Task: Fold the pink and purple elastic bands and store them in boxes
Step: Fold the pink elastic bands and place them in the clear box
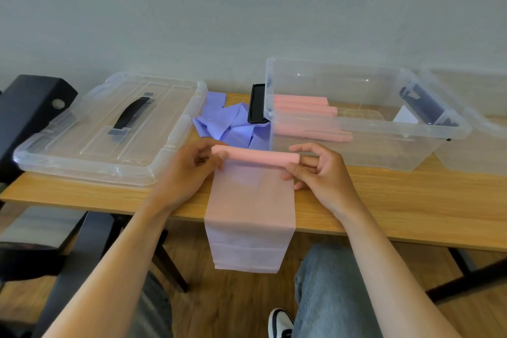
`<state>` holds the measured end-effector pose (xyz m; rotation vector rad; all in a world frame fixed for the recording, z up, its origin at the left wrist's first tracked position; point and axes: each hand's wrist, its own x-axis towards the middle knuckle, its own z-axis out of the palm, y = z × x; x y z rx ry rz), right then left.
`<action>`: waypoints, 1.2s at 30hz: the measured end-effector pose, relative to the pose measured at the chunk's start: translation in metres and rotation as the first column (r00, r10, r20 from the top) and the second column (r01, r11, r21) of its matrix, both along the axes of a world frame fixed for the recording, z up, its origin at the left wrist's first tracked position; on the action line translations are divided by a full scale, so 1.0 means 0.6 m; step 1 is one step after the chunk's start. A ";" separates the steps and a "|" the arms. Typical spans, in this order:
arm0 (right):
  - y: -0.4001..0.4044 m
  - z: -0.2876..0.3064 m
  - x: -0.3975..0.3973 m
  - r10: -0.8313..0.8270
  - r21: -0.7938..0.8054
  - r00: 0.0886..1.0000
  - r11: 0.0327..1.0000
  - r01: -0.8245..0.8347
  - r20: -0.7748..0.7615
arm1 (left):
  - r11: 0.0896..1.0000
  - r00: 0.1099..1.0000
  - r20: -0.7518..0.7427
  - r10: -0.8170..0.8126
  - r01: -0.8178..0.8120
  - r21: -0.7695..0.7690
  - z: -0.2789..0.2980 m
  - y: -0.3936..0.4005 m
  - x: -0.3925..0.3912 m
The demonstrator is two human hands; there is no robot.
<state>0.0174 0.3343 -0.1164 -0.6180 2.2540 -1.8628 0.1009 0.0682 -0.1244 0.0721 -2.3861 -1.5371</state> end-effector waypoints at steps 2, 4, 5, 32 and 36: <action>0.002 -0.002 0.000 -0.005 0.025 1.000 1.000 0.006 -0.011 | 1.000 1.000 -0.011 -0.015 0.014 -0.023 0.003 0.002 0.002; 0.003 -0.002 -0.001 -0.014 0.033 1.000 0.999 0.014 -0.021 | 1.000 1.000 0.002 -0.021 0.021 -0.013 0.002 0.000 0.001; 0.003 -0.002 -0.001 -0.018 0.032 1.000 0.999 0.019 -0.022 | 1.000 1.000 0.008 -0.021 0.021 -0.007 0.001 -0.002 0.001; -0.005 0.000 0.005 -0.038 -0.065 0.999 0.997 0.040 0.030 | 0.997 1.000 0.000 0.003 -0.003 0.083 -0.005 -0.007 -0.001; -0.003 -0.004 0.003 -0.064 -0.008 0.990 0.998 0.064 -0.125 | 0.998 1.000 0.010 -0.002 0.001 0.058 0.001 0.000 0.000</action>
